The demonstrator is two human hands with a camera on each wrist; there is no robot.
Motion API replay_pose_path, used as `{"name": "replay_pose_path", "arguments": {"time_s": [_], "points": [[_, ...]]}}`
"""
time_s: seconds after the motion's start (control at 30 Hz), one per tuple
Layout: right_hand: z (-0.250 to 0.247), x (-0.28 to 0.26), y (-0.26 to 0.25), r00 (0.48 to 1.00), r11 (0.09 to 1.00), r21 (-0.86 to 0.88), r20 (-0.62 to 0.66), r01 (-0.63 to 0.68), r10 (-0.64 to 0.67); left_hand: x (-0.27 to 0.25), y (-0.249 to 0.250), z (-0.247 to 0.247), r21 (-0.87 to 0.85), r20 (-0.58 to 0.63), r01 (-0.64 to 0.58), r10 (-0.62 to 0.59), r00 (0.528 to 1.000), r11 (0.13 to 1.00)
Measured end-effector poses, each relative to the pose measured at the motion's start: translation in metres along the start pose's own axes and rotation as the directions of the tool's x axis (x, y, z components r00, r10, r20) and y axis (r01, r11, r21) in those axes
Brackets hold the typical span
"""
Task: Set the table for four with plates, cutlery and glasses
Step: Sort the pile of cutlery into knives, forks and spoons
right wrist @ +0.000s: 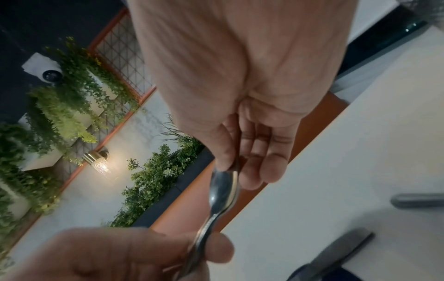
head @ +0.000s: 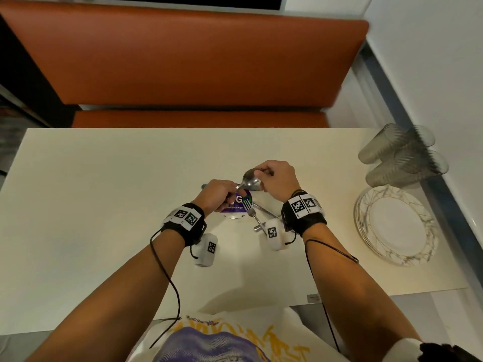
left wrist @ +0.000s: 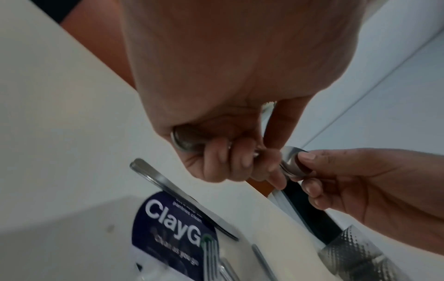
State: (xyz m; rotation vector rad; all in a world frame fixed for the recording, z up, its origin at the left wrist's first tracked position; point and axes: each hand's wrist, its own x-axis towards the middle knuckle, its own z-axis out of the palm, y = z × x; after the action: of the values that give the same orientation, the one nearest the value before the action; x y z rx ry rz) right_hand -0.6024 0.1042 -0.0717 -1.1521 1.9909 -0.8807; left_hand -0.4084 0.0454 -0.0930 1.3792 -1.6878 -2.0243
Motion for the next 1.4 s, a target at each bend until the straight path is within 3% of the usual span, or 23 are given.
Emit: {"name": "replay_pose_path", "arguments": {"time_s": [0.13,0.3,0.47,0.53,0.73,1.4], "points": [[0.015,0.005,0.009,0.992,0.994,0.036,-0.078,-0.098,0.101,0.008,-0.012,-0.014,0.366,-0.103,-0.097,0.144,0.984,0.925],[0.038,0.015,0.037,0.958,0.964,0.048,-0.103,-0.263,0.266,0.025,-0.036,-0.024,0.537,-0.174,-0.108,0.235,0.956,0.836],[0.053,0.012,0.058,0.946,0.949,-0.046,-0.111,-0.312,0.305,0.037,-0.052,-0.016,0.817,-0.162,-0.041,0.297,0.941,0.575],[0.058,0.011,0.065,0.94,0.944,-0.059,-0.138,-0.324,0.314,0.042,-0.057,-0.012,0.851,-0.146,-0.055,0.337,0.93,0.522],[0.063,0.006,0.079,0.943,0.929,-0.183,-0.145,-0.322,0.298,0.052,-0.072,-0.005,0.829,-0.156,-0.088,0.38,0.912,0.552],[0.062,0.012,0.083,0.93,0.925,-0.126,-0.132,-0.359,0.343,0.056,-0.083,-0.007,0.827,-0.145,-0.103,0.386,0.911,0.553]]}}
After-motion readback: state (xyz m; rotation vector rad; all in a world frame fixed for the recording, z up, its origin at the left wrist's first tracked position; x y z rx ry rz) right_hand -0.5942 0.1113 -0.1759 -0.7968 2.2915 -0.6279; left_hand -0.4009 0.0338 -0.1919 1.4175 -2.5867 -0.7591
